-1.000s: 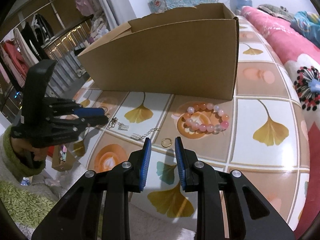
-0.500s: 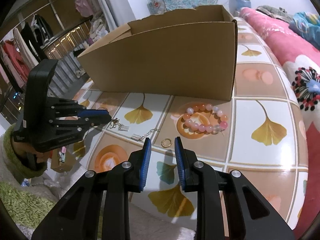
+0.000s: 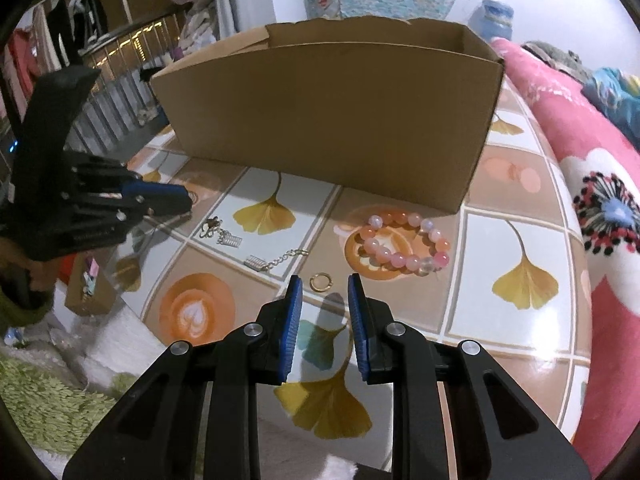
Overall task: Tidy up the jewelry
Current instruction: 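Grasp the gold hoop earring with the left tool, then carry the hoop earring into the box and open the left tool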
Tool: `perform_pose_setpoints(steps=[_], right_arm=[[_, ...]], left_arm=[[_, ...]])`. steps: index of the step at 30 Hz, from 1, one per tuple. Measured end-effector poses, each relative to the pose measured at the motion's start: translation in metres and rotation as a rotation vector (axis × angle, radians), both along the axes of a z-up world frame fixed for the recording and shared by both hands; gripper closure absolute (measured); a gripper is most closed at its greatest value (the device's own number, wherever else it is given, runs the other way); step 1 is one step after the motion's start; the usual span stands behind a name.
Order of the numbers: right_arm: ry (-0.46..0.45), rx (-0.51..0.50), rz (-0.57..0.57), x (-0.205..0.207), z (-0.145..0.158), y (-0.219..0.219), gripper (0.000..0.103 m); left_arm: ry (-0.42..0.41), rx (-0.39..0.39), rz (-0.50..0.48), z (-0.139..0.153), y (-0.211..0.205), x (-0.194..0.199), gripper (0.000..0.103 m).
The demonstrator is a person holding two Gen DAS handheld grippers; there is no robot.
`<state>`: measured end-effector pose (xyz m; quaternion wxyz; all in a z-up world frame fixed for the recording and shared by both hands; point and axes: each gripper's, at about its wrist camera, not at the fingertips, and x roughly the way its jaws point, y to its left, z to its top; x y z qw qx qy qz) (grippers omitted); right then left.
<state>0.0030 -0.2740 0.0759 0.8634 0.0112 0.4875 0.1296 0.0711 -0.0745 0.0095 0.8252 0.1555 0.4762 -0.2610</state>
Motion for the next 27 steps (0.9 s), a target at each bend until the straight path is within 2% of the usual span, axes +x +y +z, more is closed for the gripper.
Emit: perform_pose_setpoints(steps=[7, 19, 21, 27], right_arm=[[0.015, -0.070, 0.023, 0.009, -0.009, 0.009, 0.091], [0.021, -0.090, 0.020, 0.013, -0.012, 0.021, 0.090], [0.015, -0.099, 0.017, 0.014, -0.013, 0.022, 0.094], [0.004, -0.089, 0.005, 0.010, -0.010, 0.020, 0.095]], left_arm=[[-0.004, -0.022, 0.013, 0.003, 0.006, -0.001, 0.093], [0.005, -0.045, 0.027, 0.003, 0.010, -0.002, 0.093], [0.001, -0.046, 0.027, 0.003, 0.011, -0.003, 0.093], [-0.019, -0.063, 0.024, 0.012, 0.013, -0.007, 0.093]])
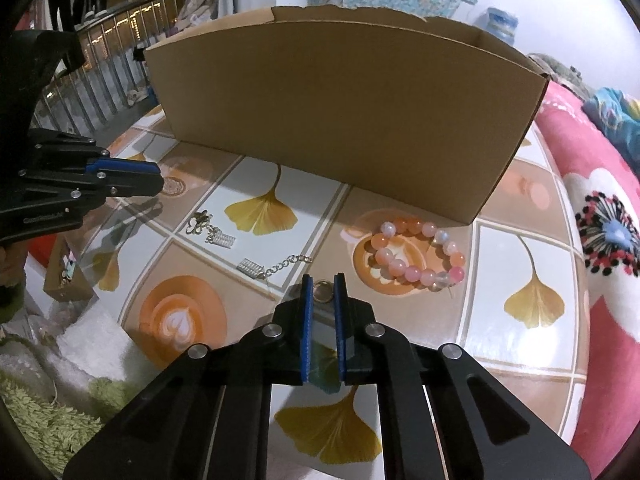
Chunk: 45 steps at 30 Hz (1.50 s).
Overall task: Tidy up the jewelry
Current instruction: 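Carry the hoop earring into the box and open the left tool, then withdraw the left tool toward the gold flower earring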
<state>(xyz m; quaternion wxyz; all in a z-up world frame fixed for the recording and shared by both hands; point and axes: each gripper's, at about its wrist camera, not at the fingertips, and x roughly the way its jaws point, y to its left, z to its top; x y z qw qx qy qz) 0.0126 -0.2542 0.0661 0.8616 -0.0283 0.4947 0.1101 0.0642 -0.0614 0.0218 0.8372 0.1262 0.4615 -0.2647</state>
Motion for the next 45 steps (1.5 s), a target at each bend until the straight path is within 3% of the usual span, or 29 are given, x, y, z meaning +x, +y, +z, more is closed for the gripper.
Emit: perform_pose_setpoints(steps=[7, 15, 20, 26, 29, 32, 34, 45], right_arm=[[-0.052, 0.031, -0.009, -0.009, 0.023, -0.004, 0.095], [-0.283, 0.078, 0.013, -0.006, 0.096, -0.005, 0.095], [-0.355, 0.088, -0.005, 0.020, 0.113, -0.009, 0.095], [-0.296, 0.096, -0.018, 0.067, 0.095, -0.012, 0.095], [-0.269, 0.051, -0.036, 0.075, 0.085, -0.013, 0.094], [-0.270, 0.074, -0.059, 0.073, 0.084, -0.019, 0.084], [-0.280, 0.073, -0.071, 0.065, 0.086, -0.024, 0.079], [-0.295, 0.096, -0.090, 0.029, 0.097, -0.039, 0.079]], left_arm=[[-0.055, -0.031, -0.009, 0.024, 0.001, -0.010, 0.093], [-0.172, -0.167, -0.085, 0.083, -0.008, -0.009, 0.093], [-0.219, -0.190, -0.089, 0.098, -0.024, 0.019, 0.092], [-0.201, -0.182, -0.083, 0.087, -0.049, 0.070, 0.092], [-0.172, -0.156, -0.065, 0.073, -0.057, 0.087, 0.092], [-0.151, -0.164, -0.052, 0.065, -0.055, 0.088, 0.089], [-0.152, -0.180, -0.048, 0.064, -0.049, 0.084, 0.077], [-0.196, -0.227, 0.022, 0.072, -0.006, 0.048, 0.067]])
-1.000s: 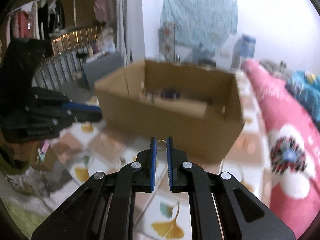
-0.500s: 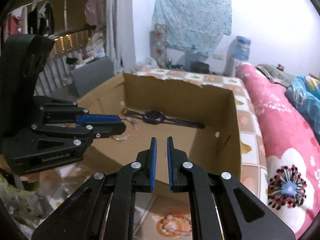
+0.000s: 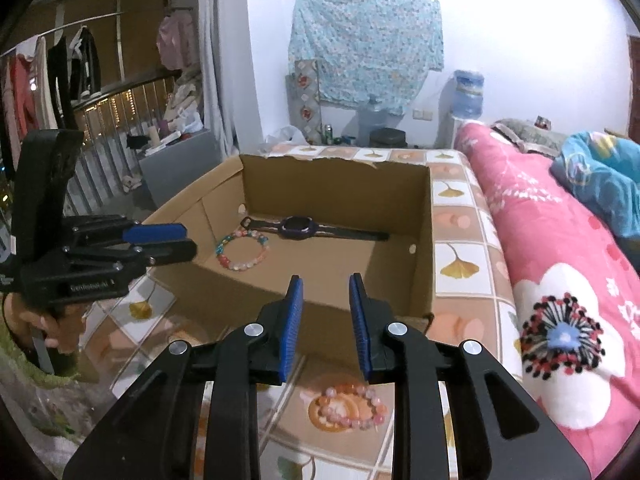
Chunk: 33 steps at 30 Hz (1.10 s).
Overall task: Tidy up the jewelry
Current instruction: 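Withdraw the left tool toward the gold flower earring, then grasp the gold flower earring with the left tool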
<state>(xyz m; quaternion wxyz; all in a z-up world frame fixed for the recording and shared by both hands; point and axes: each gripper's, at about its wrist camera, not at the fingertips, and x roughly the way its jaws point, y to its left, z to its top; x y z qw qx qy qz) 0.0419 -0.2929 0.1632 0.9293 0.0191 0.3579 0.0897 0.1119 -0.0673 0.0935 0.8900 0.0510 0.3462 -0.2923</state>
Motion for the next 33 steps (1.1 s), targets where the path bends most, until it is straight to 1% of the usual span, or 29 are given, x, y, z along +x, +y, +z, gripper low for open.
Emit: perform_pose_setpoints(steps=[6, 12, 15, 17, 20, 24, 26, 30, 33], right_arm=[[0.014, -0.003, 0.025, -0.012, 0.001, 0.009, 0.079], [0.027, -0.002, 0.031, -0.026, 0.000, 0.012, 0.079], [0.060, 0.019, 0.028, -0.030, -0.006, 0.009, 0.079], [0.085, 0.037, 0.027, -0.033, -0.011, 0.009, 0.079], [0.146, 0.061, 0.032, -0.037, -0.026, 0.014, 0.079], [0.214, 0.078, 0.056, -0.042, -0.044, 0.027, 0.079], [0.244, 0.087, 0.071, -0.043, -0.053, 0.034, 0.079], [0.272, 0.083, 0.089, -0.042, -0.062, 0.044, 0.079], [0.288, 0.103, 0.097, -0.041, -0.066, 0.047, 0.079]], left_arm=[[-0.005, -0.012, 0.032, 0.003, 0.018, -0.020, 0.062], [-0.042, -0.021, 0.032, 0.009, 0.034, -0.048, 0.054], [-0.025, -0.013, 0.027, 0.004, 0.038, -0.059, 0.052], [0.018, -0.008, 0.023, -0.008, 0.039, -0.064, 0.052], [0.084, 0.017, 0.028, -0.031, 0.036, -0.068, 0.052], [0.142, 0.052, 0.030, -0.058, 0.026, -0.070, 0.052], [0.165, 0.050, 0.022, -0.067, 0.021, -0.069, 0.052], [0.181, 0.070, 0.006, -0.079, 0.010, -0.065, 0.053], [0.168, 0.102, -0.018, -0.083, 0.000, -0.064, 0.057]])
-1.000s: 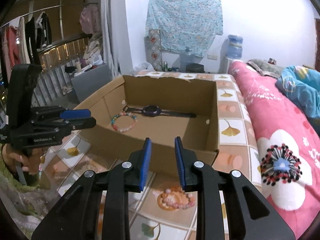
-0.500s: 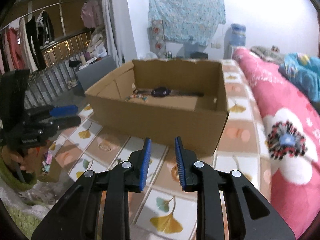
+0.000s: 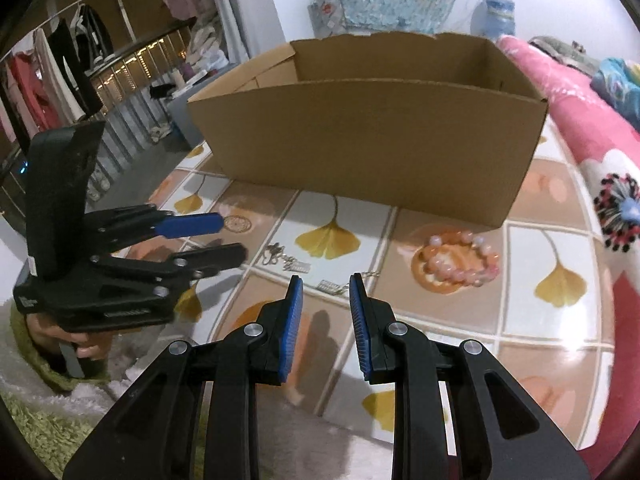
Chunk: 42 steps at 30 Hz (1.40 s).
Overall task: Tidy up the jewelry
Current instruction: 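Grasp the gold flower earring with the left tool, then hold the flower earring with the left tool while the right tool approaches the silver earring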
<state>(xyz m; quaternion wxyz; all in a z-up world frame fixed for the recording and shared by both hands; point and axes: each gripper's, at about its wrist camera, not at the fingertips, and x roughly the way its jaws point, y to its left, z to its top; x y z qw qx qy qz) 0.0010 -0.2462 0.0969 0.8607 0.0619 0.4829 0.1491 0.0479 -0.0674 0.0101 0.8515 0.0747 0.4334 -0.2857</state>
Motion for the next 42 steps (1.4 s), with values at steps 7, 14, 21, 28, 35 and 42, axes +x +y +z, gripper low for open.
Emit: perform_pose_setpoints(steps=[7, 14, 21, 28, 35, 42], right_arm=[[0.022, 0.013, 0.011, -0.001, -0.005, 0.002, 0.079], [0.029, 0.023, 0.012, 0.002, -0.007, 0.002, 0.079], [0.030, 0.026, 0.012, 0.003, -0.009, 0.001, 0.079], [0.028, 0.031, 0.004, 0.003, -0.009, -0.001, 0.079], [0.024, 0.030, -0.005, 0.002, -0.007, -0.004, 0.079], [0.005, 0.044, 0.018, 0.000, -0.003, -0.001, 0.079]], left_arm=[[0.004, 0.055, -0.039, -0.012, -0.014, 0.006, 0.068], [0.001, 0.067, -0.053, -0.014, -0.021, 0.014, 0.079], [0.005, 0.082, -0.074, -0.016, -0.026, 0.017, 0.081], [0.005, 0.079, -0.095, -0.016, -0.028, 0.017, 0.090], [0.033, 0.025, -0.075, -0.013, -0.021, 0.019, 0.090], [0.030, -0.020, 0.004, 0.002, 0.003, 0.028, 0.090]])
